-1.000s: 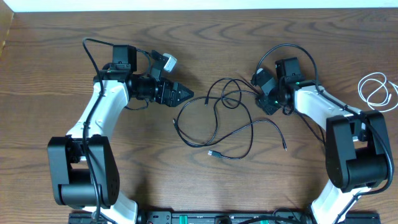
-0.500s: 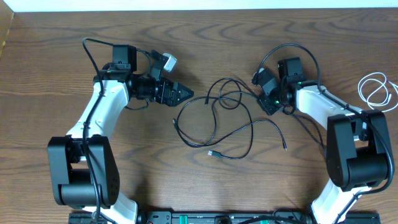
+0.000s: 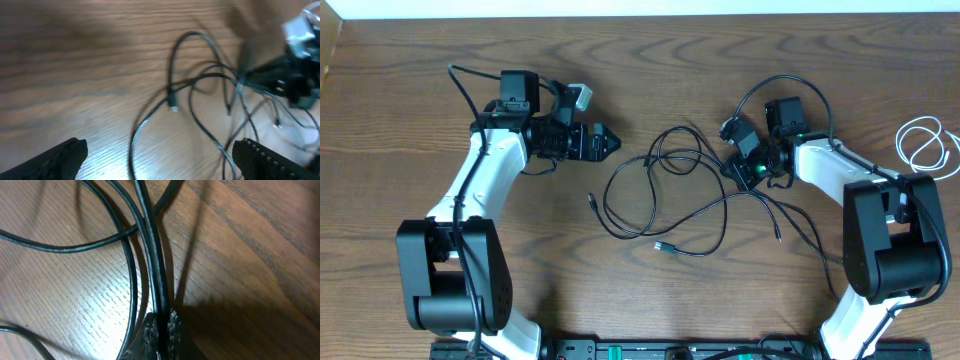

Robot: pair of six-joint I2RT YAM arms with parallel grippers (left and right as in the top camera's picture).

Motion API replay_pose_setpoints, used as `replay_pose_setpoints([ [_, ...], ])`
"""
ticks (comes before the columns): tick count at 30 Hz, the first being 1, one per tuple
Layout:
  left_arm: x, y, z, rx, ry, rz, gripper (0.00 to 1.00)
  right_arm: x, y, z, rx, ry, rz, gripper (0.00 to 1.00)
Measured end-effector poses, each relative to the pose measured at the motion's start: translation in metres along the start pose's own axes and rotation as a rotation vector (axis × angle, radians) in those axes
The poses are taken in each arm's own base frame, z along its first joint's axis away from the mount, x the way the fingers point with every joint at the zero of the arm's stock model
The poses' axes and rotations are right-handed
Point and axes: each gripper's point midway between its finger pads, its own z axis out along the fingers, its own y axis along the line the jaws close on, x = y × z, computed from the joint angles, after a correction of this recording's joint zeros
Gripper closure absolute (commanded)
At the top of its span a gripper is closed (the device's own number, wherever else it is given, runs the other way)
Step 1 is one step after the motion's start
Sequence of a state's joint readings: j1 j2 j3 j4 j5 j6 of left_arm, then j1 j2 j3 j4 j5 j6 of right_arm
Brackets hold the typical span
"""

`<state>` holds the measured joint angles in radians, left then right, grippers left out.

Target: Untangle cables

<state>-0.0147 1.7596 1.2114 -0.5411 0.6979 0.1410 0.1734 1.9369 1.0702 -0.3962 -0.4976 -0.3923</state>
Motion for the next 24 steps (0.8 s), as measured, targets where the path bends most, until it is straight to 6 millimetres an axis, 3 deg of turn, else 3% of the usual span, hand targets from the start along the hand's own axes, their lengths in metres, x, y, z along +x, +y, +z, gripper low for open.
replay_pose_setpoints([
  [10, 0.0, 0.012, 0.0, -0.071, 0.001, -0.058, 0.02, -0.008, -0.001, 0.003, -0.004, -0.046, 0.088, 0.99],
  [12, -0.001, 0.013, 0.0, -0.075, -0.002, -0.059, 0.02, -0.009, -0.001, 0.003, -0.003, -0.048, 0.099, 0.89],
  [15, -0.001, 0.013, -0.001, -0.076, -0.003, -0.06, 0.02, -0.01, 0.0, 0.001, -0.006, -0.054, 0.113, 0.58],
  [24, -0.001, 0.013, 0.0, -0.076, -0.003, -0.06, 0.02, -0.022, -0.008, 0.001, 0.072, -0.088, 0.067, 0.51],
])
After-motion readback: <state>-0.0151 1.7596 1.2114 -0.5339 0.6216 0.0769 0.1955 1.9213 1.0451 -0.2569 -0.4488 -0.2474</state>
